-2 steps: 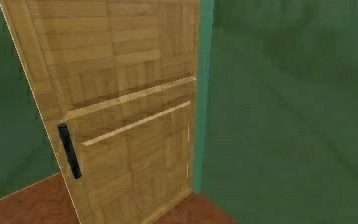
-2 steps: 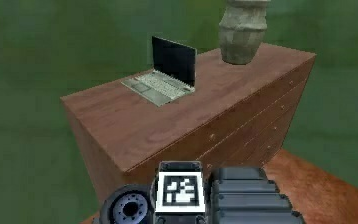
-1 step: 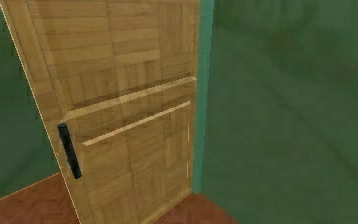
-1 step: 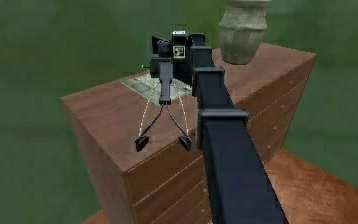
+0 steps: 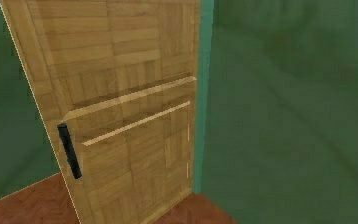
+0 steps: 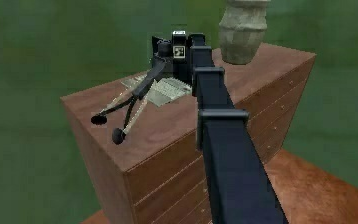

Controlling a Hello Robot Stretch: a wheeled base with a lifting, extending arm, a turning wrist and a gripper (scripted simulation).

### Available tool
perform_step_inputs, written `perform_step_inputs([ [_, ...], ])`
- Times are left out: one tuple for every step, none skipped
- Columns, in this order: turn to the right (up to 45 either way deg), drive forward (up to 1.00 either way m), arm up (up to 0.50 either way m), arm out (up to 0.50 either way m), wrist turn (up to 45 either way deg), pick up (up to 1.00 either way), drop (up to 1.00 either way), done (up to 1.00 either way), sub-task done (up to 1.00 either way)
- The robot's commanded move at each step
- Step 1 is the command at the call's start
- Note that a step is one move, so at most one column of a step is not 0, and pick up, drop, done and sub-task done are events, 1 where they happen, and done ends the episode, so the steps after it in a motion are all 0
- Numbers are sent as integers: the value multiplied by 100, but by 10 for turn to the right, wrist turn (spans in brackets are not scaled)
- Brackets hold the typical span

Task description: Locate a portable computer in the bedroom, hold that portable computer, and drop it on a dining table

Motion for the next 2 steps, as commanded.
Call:
perform_step_inputs([
  [0, 0, 0, 0, 450, 0, 0, 0, 0],
  [0, 0, 0, 0, 450, 0, 0, 0, 0],
])
